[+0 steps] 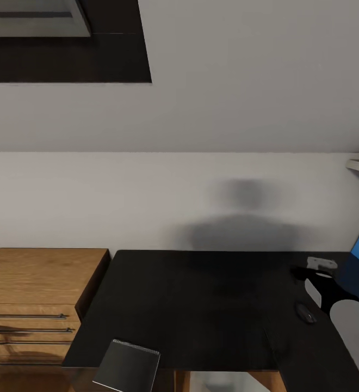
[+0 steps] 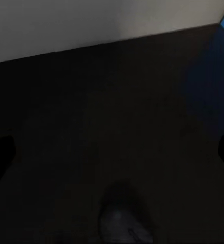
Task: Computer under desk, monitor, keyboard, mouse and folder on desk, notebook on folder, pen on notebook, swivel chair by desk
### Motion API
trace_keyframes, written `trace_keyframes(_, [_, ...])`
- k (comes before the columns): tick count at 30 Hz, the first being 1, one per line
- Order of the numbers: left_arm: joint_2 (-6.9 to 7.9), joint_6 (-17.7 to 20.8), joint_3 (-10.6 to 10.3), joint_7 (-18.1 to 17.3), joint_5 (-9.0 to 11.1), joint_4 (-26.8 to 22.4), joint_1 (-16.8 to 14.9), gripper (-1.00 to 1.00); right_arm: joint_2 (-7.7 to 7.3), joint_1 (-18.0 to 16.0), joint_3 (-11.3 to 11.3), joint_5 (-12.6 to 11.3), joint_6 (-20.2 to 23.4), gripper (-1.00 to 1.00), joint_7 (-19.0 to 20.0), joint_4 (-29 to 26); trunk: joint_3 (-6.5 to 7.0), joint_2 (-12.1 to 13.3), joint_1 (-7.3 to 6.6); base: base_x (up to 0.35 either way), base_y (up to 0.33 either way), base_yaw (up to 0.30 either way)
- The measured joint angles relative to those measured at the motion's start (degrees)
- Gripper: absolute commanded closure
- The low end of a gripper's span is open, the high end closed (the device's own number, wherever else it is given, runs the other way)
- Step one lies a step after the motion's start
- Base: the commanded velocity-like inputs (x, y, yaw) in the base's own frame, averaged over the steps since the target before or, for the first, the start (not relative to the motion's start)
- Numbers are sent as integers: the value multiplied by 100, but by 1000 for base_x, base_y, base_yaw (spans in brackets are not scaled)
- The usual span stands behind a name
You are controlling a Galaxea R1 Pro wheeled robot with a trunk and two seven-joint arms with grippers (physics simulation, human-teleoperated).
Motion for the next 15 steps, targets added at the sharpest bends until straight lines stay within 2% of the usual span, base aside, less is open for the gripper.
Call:
trace_keyframes(1, [4,-9,2,8,6,6,0,-100,-22,1,9,-10,416,-100,96,96,0,0,0,0,0,0])
trace_keyframes(2, [6,-10,2,8,7,7,0,-100,-29,0,10,-10,652,-100,127,100,0,0,0,0,0,0])
trace_keyframes(5, [6,-12,2,12,9,21,0,-100,-39,0,0,-14,1097,-100,172,78,0,0,0,0,0,0])
trace_keyframes(15, [2,-13,0,7,3,35,0,-100,-16,0,22,-20,1235,-100,200,55,0,0,0,0,0,0])
